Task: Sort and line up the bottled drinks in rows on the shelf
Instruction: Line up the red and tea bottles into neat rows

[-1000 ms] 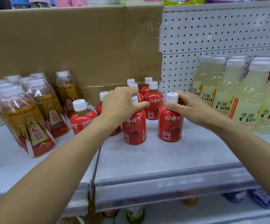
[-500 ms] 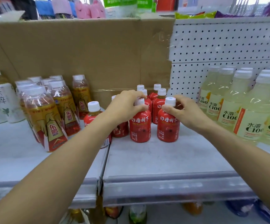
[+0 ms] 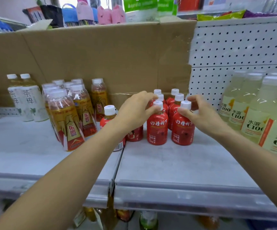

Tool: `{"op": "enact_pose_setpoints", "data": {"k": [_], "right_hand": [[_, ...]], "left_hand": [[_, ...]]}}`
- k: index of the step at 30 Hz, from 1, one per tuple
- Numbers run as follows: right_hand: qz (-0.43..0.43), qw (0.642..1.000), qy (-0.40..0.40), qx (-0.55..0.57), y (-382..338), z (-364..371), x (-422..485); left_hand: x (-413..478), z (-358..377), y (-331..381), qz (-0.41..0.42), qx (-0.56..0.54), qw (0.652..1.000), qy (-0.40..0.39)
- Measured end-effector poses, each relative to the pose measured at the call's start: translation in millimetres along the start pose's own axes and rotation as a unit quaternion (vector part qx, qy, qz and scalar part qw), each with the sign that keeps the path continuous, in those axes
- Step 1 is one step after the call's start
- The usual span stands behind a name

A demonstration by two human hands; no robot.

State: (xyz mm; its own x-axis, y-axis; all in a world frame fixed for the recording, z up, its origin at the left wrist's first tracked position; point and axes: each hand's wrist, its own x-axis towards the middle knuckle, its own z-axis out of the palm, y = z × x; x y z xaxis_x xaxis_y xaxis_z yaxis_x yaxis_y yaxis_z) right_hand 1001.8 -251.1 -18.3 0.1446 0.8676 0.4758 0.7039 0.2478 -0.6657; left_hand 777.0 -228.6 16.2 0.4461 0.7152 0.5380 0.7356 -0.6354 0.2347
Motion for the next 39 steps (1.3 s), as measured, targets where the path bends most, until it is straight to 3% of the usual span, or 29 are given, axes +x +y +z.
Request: {"op": "enact_pose_setpoints", "data": {"k": [4,6,9,14,16,21,26,39], "right_hand": [[-0.16,0.974,0.113,-0.112,-31.7,6.8,3.4],[-0.234,0.959,0.088,-0.133,-57.8,15.4,9.2],[-0.286,0.942,-0.012,-0.177,-95.3,39.1,22.8],[-0.225,0.896,-0.262,-0.278,-133.6,74.1,51.9],[-0.214,0.882,-0.311,-0.282,-140.8,77.5,55.6],[-0.231,0.878,-0.305,-0.287,-144.3,75.8,52.0],[-0.239,0.879,-0.302,-0.281,-134.3,44.7,18.5],[-0.168,0.887,-0.235,-0.36,-83.2,-34.7,-13.7]], "left_hand": [[-26.0,-23.8,-31.7,0.023,0.082,0.991,0.1],[-37.4,-34.3,-48.1,-0.037,0.066,0.991,0.11],[-53.0,-43.2,-64.8,-0.13,-0.004,0.99,0.053],[-64.0,-57.2,-78.4,-0.13,-0.06,0.99,-0.013],[-65.2,-62.7,-80.1,-0.135,-0.056,0.989,-0.014],[-66.4,-69.2,-82.9,-0.185,0.041,0.981,-0.044],[-70.4,-73.7,-80.6,-0.211,0.054,0.974,-0.058],[-35.5,-11.4,14.2,-0.084,-0.029,0.996,-0.029]]}}
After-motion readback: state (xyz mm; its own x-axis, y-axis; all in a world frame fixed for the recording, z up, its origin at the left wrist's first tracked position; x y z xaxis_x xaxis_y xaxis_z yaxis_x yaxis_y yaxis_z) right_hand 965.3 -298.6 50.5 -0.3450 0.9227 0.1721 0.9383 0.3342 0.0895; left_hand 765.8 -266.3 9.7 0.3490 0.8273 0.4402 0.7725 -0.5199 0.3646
